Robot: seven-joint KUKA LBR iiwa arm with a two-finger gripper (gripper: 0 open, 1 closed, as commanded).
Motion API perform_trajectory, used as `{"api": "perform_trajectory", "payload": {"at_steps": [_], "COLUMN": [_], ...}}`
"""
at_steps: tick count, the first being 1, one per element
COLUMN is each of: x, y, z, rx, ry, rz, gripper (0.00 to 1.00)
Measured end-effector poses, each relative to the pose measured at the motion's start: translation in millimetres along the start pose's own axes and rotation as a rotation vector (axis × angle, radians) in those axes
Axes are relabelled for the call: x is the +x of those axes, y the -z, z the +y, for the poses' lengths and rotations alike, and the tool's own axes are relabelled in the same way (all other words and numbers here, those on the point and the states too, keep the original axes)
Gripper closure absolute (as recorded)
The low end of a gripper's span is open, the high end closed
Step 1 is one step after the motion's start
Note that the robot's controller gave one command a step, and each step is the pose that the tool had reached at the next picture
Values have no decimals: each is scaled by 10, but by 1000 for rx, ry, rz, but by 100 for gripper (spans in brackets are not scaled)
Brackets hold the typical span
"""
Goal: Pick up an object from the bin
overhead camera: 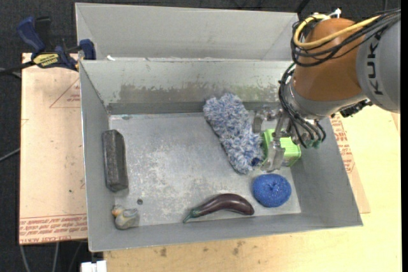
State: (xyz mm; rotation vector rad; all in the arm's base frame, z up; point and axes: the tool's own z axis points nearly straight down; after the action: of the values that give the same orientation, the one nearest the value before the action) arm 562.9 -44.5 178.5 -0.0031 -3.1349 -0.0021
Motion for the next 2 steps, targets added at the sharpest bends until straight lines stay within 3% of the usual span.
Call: {"api": "perform_trajectory", "payload": {"at_steps": [1, 2], "x": [-13, -52], "y": [46, -420], "z": [1, 90], "rx": [1, 2], "ry": [1, 15], "rz": [-7, -16], "gripper": [0, 0]}}
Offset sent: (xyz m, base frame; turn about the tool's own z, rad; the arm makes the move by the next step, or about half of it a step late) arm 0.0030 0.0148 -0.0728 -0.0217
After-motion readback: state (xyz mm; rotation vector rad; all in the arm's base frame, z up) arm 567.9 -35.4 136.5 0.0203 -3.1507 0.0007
